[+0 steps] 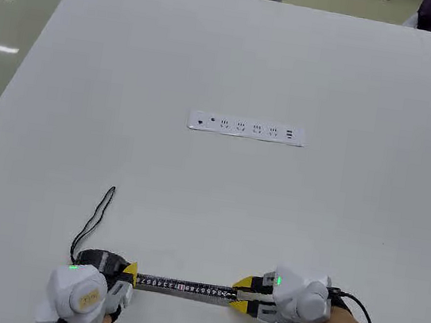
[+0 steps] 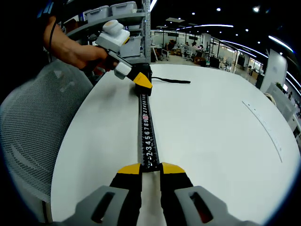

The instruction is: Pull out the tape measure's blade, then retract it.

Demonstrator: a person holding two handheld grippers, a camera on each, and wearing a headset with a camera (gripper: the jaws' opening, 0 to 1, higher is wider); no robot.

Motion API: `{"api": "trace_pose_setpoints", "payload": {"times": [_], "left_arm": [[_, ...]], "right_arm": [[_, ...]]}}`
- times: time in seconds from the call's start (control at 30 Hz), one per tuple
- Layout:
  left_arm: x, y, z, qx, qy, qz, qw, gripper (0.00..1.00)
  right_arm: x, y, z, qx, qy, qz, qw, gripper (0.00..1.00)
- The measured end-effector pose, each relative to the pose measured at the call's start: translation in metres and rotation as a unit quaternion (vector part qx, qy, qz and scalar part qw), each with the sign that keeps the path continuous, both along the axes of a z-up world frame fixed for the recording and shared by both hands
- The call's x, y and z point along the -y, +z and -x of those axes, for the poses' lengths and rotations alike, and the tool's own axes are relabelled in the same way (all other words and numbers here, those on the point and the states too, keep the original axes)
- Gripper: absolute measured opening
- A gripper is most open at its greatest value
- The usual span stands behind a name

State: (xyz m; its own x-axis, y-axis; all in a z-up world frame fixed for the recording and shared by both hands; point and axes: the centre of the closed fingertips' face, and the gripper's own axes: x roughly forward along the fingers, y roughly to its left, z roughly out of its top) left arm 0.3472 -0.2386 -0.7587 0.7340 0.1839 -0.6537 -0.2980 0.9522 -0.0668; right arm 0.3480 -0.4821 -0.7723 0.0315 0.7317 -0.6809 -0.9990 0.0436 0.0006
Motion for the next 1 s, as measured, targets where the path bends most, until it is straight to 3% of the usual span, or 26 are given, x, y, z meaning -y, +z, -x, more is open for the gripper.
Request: {"api": "trace_pose_setpoints", "payload": {"times": [1.0], "left_arm": [[0.001,0.001,0.001,0.005,-0.001,-0.001,1.0,0.64]], "right_arm": [[-0.016,0.003,0.001,0.0,0.006,-0.006,1.0,0.13]]}}
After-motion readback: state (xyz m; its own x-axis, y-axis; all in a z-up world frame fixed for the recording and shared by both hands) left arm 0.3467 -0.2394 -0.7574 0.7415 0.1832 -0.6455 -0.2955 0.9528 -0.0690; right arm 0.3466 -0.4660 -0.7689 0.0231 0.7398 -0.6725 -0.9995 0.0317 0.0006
